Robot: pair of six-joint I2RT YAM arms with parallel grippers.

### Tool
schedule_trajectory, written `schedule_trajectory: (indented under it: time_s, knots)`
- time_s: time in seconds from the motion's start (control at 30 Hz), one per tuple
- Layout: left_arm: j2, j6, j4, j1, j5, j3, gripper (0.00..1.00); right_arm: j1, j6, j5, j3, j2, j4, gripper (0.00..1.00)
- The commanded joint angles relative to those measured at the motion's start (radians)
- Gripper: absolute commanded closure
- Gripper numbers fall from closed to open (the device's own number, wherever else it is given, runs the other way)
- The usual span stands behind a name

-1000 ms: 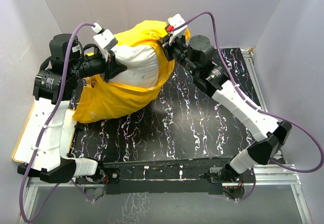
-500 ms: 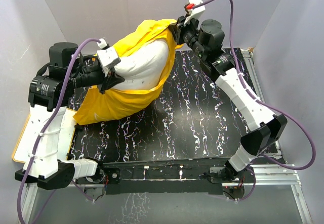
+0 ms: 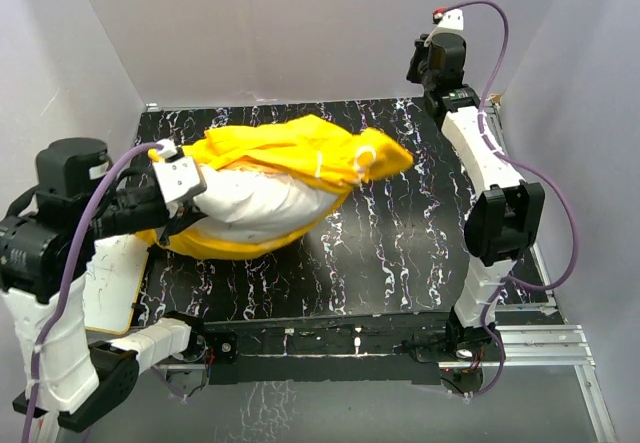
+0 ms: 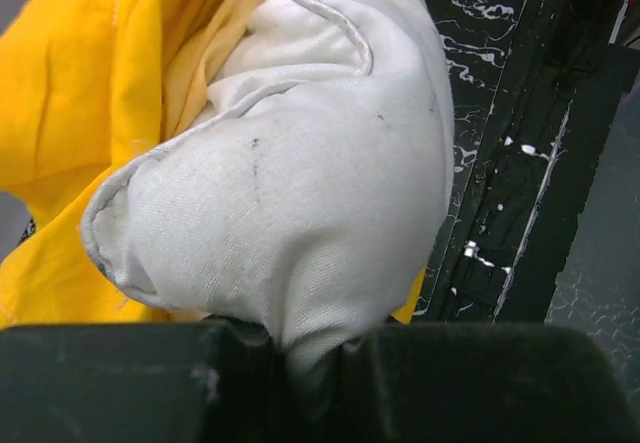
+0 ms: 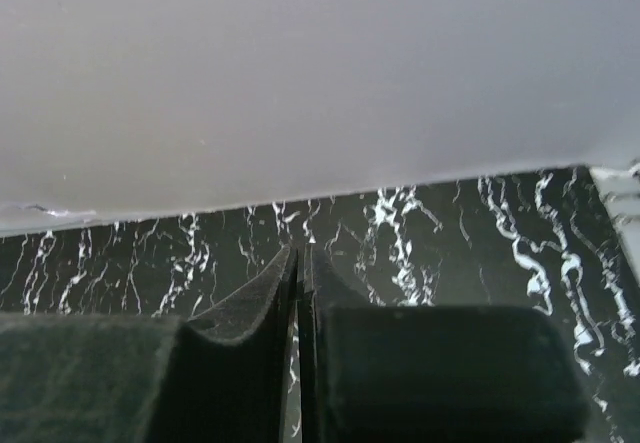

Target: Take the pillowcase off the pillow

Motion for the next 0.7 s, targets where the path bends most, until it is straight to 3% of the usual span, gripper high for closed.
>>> schedule_trajectory:
  time_s: [0.0,0.07,0.13,0.2,0.23,0.3,0.43,0.5,0.67]
  knots:
    - [0.000,-0.017,0.019,0.002,-0.012,0.046,1.00,0.005,0.101,-0.084,0.021,-0.041,0.010,0.92]
    - [-0.021,-0.053,0.147,0.002,-0.053,-0.014,1.00,0.004,0.120,-0.303,-0.098,-0.111,0.119,0.91]
    - [-0.065,-0.084,0.324,0.002,-0.126,-0.117,1.00,0.005,0.152,-0.502,-0.266,-0.235,0.268,0.68]
    - [-0.082,-0.097,0.459,0.002,-0.219,-0.200,1.00,0.004,0.176,-0.531,-0.385,-0.364,0.333,0.44]
    - [-0.076,-0.105,0.505,0.002,-0.259,-0.221,1.00,0.005,0.169,-0.519,-0.432,-0.424,0.352,0.38]
    - [-0.057,-0.113,0.562,0.002,-0.304,-0.243,1.00,0.005,0.147,-0.508,-0.512,-0.528,0.406,0.32]
    - [-0.018,-0.147,0.610,0.002,-0.263,-0.253,1.00,0.059,0.027,-0.514,-0.516,-0.644,0.415,0.25]
    - [0.003,-0.165,0.611,0.002,-0.244,-0.238,1.00,0.135,-0.065,-0.525,-0.497,-0.664,0.386,0.20]
    - [0.017,-0.168,0.600,0.002,-0.227,-0.215,1.00,0.383,-0.371,-0.416,-0.438,-0.621,0.213,0.19]
